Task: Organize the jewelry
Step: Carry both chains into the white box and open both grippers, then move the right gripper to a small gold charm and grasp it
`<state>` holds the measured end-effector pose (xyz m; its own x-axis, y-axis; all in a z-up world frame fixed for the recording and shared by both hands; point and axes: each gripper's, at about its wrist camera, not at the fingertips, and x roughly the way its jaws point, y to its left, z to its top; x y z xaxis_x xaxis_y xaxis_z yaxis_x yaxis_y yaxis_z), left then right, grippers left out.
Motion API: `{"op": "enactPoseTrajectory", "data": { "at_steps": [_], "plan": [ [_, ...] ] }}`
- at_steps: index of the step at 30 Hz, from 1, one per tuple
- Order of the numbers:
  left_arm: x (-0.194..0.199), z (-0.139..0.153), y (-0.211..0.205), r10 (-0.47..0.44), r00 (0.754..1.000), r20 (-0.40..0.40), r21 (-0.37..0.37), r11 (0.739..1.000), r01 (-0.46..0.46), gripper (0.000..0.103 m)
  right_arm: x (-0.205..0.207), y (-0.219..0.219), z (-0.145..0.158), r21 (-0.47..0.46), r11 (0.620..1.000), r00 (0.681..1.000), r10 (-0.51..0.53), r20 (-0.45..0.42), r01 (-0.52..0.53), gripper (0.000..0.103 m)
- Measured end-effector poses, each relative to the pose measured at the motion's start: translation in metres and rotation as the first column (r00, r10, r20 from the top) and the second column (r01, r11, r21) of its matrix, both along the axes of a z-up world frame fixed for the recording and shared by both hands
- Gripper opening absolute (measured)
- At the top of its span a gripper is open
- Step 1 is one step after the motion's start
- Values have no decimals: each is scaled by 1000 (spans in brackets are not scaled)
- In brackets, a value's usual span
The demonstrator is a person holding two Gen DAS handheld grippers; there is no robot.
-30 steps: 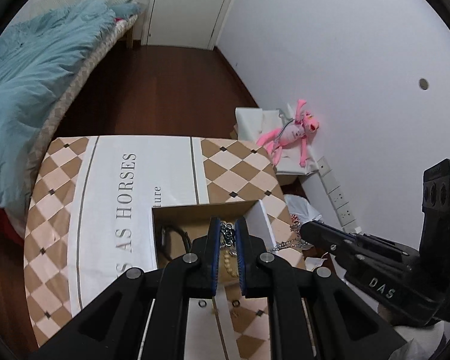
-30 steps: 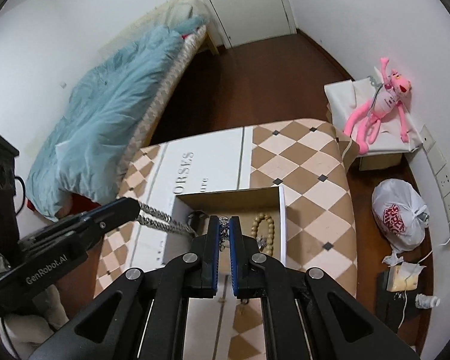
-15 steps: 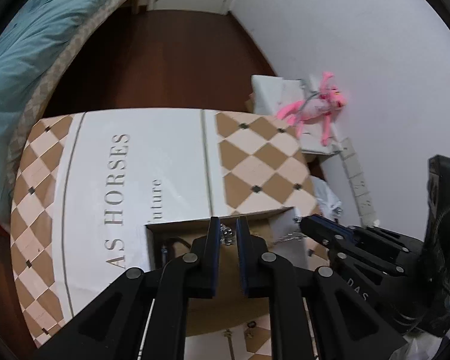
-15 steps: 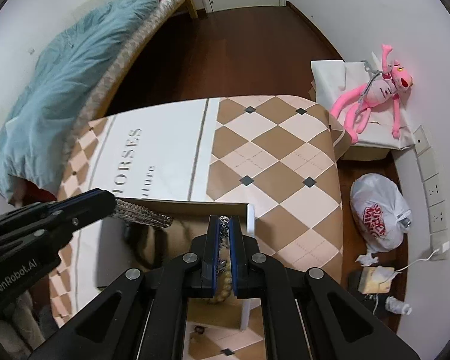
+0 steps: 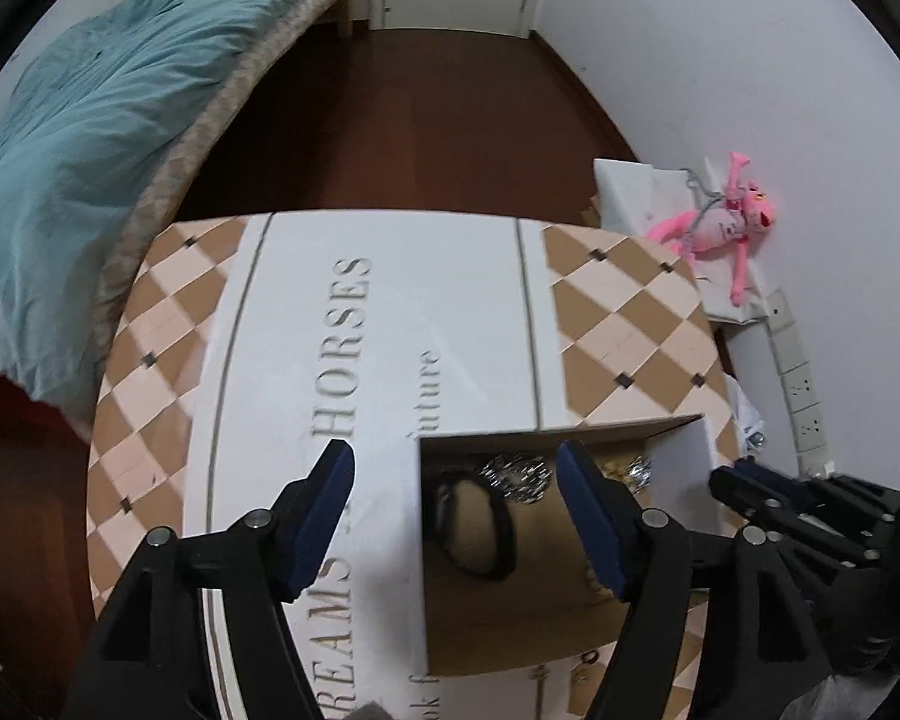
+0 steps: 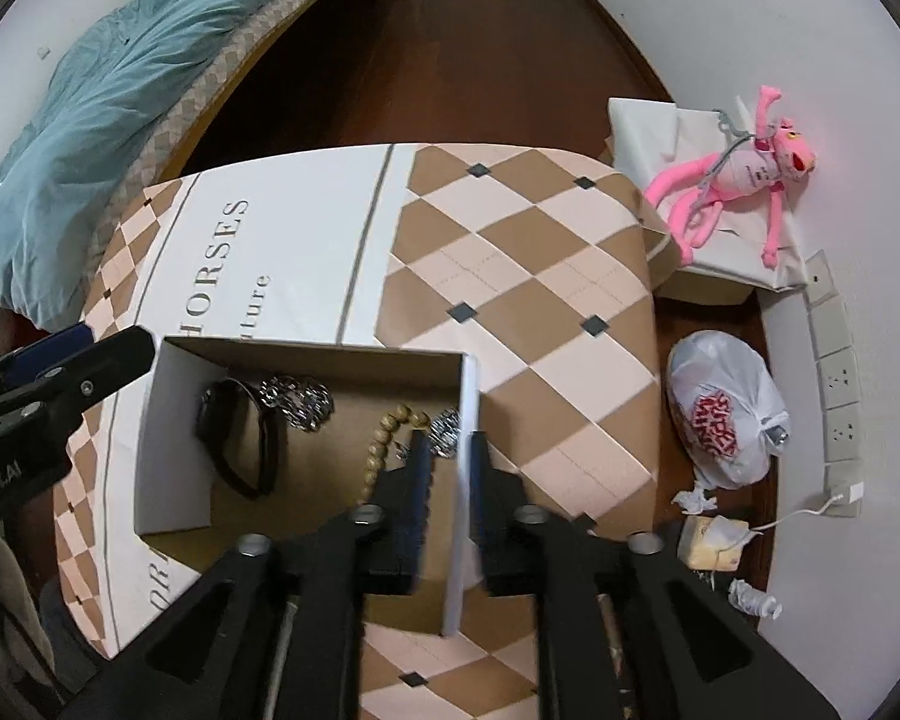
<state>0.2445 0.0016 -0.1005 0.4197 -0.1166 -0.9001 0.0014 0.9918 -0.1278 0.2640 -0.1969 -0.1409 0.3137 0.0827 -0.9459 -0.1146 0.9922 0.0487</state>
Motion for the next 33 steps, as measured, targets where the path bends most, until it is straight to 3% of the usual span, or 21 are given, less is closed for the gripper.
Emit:
{"op": "enactPoseTrajectory", "data": {
  "at_steps": [2, 3, 6, 7, 9, 20, 33],
  "plan": [
    [-6, -2, 3, 11, 1000, 9, 20, 1000, -11, 88, -7, -4, 2, 6, 1000, 1000, -12, 7, 12, 58],
    [-9, -2, 4, 16, 1000, 18, 31, 999, -17, 97, -10, -4, 2, 6, 1000, 1000, -15, 11, 15, 63],
    [-22, -3, 6, 32, 998, 53, 69, 997, -36, 99, -23, -3, -1, -31, 999, 999, -15, 28, 16, 76],
    [-27, -4, 6, 35, 997, 65, 82, 996, -40, 101, -26, -1, -3, -38, 999, 1000, -14, 26, 15, 88],
    [-35, -7, 5, 37, 996, 79, 103, 994, -45, 103, -32, 1, -8, -49, 999, 999, -18, 28, 19, 95],
    [-60, -27, 3, 52, 997, 62, 129, 990, -59, 103, -54, 3, -22, -65, 997, 998, -44, 52, 47, 95],
    [-93, 3, -4, 52, 987, 150, 146, 986, -74, 103, -88, -6, 19, -47, 994, 980, -84, 180, 93, 95]
  ]
}}
